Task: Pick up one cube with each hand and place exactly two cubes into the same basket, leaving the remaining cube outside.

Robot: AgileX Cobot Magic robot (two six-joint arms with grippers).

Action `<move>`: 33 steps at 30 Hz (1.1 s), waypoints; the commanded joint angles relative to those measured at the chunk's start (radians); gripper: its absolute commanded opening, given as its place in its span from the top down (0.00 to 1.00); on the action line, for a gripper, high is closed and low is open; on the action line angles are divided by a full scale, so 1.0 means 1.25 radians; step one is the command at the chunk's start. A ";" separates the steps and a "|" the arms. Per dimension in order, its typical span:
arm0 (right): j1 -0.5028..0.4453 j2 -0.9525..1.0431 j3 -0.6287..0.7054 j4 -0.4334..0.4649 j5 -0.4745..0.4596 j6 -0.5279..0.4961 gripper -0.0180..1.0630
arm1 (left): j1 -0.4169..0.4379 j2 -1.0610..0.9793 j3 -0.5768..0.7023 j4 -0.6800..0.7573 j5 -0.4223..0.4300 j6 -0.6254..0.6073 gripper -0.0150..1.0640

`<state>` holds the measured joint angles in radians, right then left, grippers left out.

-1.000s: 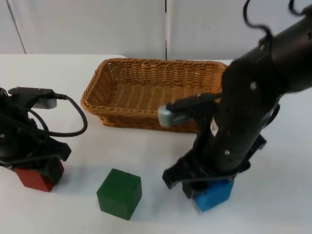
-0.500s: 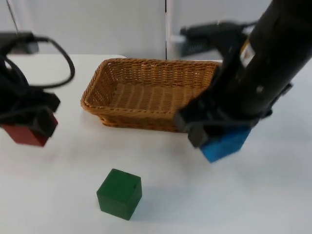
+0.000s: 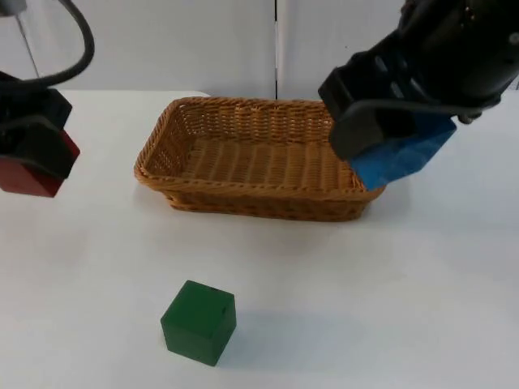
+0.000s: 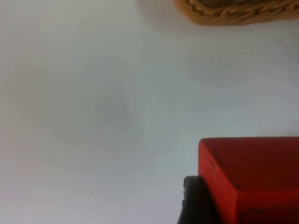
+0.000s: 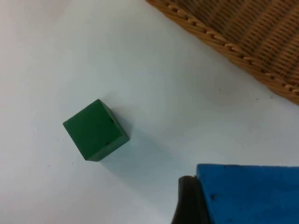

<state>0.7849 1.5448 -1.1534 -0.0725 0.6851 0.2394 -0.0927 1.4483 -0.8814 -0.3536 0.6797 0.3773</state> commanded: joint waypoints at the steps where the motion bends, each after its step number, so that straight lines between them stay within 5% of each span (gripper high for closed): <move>1: 0.005 -0.011 -0.002 -0.004 -0.001 -0.007 0.99 | -0.006 -0.020 -0.001 -0.007 0.007 -0.007 0.99; 33: 0.005 -0.011 -0.002 -0.004 -0.038 -0.022 0.99 | -0.006 -0.019 -0.001 -0.043 0.017 -0.007 0.99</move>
<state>0.7849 1.5426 -1.1534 -0.0743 0.6627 0.2257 -0.0927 1.4336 -0.8814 -0.3947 0.7039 0.3756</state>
